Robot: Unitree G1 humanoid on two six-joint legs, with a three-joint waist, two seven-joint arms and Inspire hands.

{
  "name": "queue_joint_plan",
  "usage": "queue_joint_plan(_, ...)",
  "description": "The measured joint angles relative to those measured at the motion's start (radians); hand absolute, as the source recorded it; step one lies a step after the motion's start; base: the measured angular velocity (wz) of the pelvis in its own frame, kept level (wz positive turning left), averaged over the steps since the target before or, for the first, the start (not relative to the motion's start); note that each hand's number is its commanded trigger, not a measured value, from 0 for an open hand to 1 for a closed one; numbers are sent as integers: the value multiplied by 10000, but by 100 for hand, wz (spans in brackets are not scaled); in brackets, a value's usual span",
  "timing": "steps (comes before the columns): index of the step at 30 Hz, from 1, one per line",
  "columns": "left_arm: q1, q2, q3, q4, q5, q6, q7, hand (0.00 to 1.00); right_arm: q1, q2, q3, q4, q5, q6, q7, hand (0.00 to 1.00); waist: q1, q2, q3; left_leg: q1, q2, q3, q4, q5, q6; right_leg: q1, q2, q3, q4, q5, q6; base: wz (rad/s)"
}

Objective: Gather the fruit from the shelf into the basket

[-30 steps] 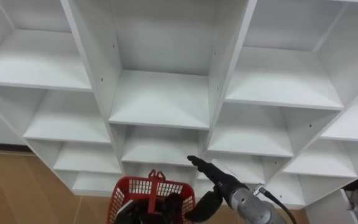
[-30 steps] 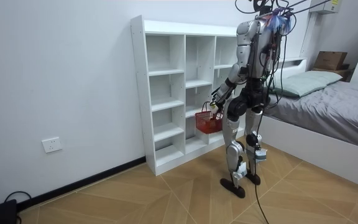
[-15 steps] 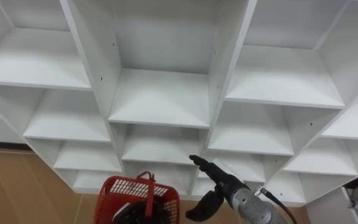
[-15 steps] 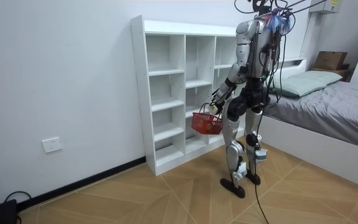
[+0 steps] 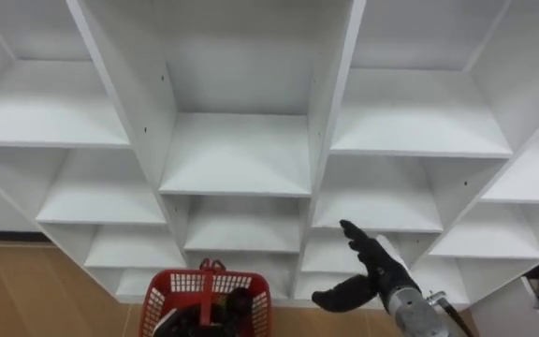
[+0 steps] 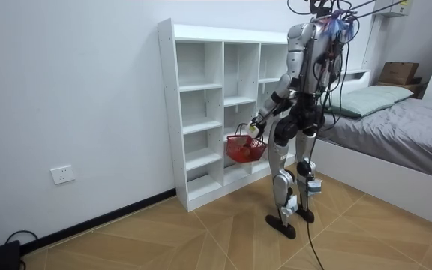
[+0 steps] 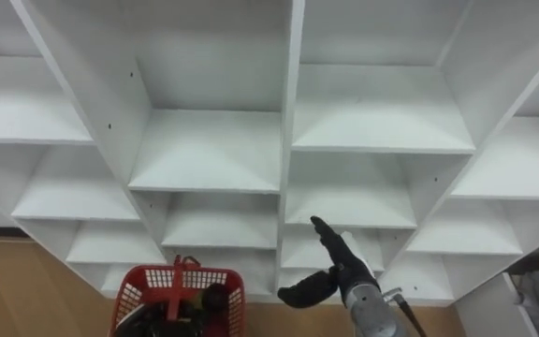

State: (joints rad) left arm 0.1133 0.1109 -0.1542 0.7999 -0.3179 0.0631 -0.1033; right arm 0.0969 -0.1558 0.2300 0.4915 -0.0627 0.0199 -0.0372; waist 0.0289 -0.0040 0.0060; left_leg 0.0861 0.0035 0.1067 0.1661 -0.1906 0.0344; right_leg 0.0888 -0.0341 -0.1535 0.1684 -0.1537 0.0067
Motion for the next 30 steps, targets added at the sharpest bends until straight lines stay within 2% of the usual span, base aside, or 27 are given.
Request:
queue_joint_plan(3, 93, 20, 374, 317, -5, -154, 155, 100, 86, -29, -262, 412, 240, -173, -242, 0, -28, -1, 4, 78, -6, 3, 13, 1, -2, 90, -3, 16, -1, -3, -4, -1)
queue_joint_plan(5, 104, 94, 381, 520, -1, -238, 214, 100, 86, -90, -369, 677, 602, -210, -402, 0, -19, -26, 11, 118, -18, 14, 14, -1, 0, 140, -17, 17, -14, -32, 7, 0)
queue_joint_plan(7, 143, 266, 401, 704, 2, -284, 345, 100, 74, -120, -626, 1133, 1339, -424, -568, 0, -34, -66, -5, 145, -22, -4, 34, -1, 0, 180, -12, 19, -28, -42, 17, 0)
queue_joint_plan(11, 446, 431, 702, 791, -29, -340, 549, 100, 356, -167, -1012, 1322, 2109, -561, -844, 0, -124, -45, -7, 280, -28, -2, 8, -4, 2, 352, -7, 9, -160, -41, 19, 3)
queue_joint_plan(13, 465, 508, 743, 1282, -33, -474, 629, 100, 284, -226, -1086, 2169, 2733, -841, -959, 0, -216, -28, -10, 313, -21, 11, -1, -15, -8, 407, -3, -20, -181, -43, 19, 0)
queue_joint_plan(18, 856, 505, 792, 1615, 26, -607, 766, 100, 423, -237, -1797, 3719, 3837, -891, -928, 0, -258, 108, 41, 460, -23, 14, -154, -19, -11, 473, 14, 93, -188, -55, 26, -3)
queue_joint_plan(22, 1201, 505, 1137, 1652, 43, -755, 891, 100, 444, -238, -2053, 5101, 4216, -1079, -917, 0, -427, 129, 27, 494, -28, 36, -157, -35, -22, 498, 15, 124, -174, -141, 23, -1)
queue_joint_plan(26, 1237, 504, 1337, 1841, 61, -853, 930, 100, 467, -231, -2078, 5889, 4561, -1095, -858, 0, -423, 150, 17, 505, -17, 67, -152, -44, -36, 441, 27, 139, -176, -143, 19, 0)
queue_joint_plan(30, 1226, 501, 1525, 2192, 62, -982, 940, 100, 464, -232, -2097, 6706, 4556, -1130, -641, 0, -413, 218, -26, 494, -9, 80, -157, -54, -45, 408, 35, 143, -170, -146, 13, 0)
